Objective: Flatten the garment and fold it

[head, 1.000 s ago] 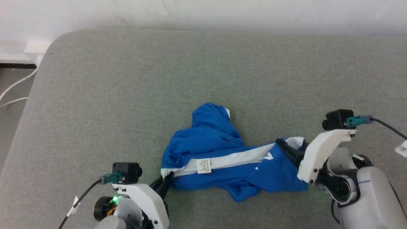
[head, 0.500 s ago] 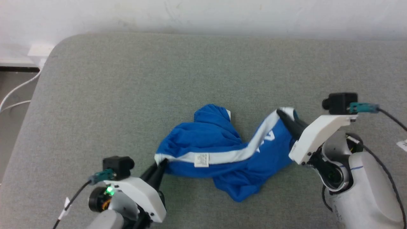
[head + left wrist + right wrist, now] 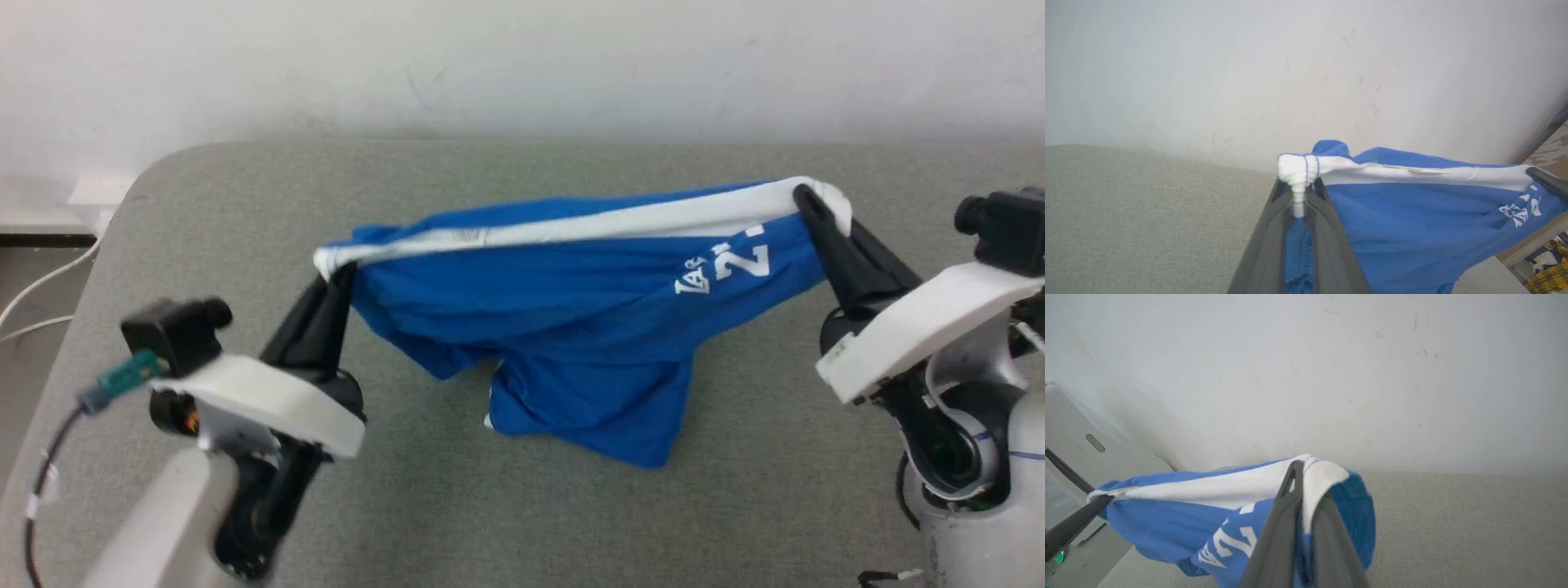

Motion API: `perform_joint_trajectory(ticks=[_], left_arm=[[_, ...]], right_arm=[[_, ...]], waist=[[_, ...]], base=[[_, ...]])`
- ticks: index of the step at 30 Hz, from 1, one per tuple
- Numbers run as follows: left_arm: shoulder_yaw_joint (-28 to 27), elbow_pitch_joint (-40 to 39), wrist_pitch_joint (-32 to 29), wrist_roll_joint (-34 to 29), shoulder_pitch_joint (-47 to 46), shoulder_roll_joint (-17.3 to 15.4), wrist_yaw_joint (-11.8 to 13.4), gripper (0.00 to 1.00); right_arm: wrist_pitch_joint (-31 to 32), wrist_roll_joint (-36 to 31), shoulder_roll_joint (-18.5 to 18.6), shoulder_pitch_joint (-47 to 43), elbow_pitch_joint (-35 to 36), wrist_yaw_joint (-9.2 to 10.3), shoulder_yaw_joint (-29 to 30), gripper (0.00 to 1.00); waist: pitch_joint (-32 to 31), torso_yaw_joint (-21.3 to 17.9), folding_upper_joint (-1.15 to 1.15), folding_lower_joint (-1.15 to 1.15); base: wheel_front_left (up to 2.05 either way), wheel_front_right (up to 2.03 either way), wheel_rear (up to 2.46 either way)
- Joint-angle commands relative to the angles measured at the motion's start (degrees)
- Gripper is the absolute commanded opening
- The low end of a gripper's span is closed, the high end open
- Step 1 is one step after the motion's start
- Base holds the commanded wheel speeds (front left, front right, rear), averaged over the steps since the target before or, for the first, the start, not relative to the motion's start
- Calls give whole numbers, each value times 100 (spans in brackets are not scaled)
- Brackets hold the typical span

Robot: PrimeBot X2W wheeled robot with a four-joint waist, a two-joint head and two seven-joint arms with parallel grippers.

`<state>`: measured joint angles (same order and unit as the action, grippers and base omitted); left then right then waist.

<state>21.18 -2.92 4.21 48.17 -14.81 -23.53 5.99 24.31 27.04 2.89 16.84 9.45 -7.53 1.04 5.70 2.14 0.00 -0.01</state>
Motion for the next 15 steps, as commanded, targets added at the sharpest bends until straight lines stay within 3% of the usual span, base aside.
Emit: perform_joint_trajectory(ticks=[1, 9, 15], left_arm=[[-56, -58, -66, 47, -174, -80, -43, 0], [-392, -193, -824, 611, -1390, -134, -39, 0], [-840, 321, -904, 972, -2590, 54, 86, 0]], right_arm=[[76, -56, -2, -13, 85, 4, 26, 0], [1031, -352, 142, 1039, 405, 4, -114, 0], [1096, -615, 541, 2308, -101, 4, -482, 0]], waist=[[1, -38, 0, 1], [448, -124, 0, 1], [985, -227, 0, 1]], base=[[0, 0, 0], [0, 0, 0], [0, 0, 0]])
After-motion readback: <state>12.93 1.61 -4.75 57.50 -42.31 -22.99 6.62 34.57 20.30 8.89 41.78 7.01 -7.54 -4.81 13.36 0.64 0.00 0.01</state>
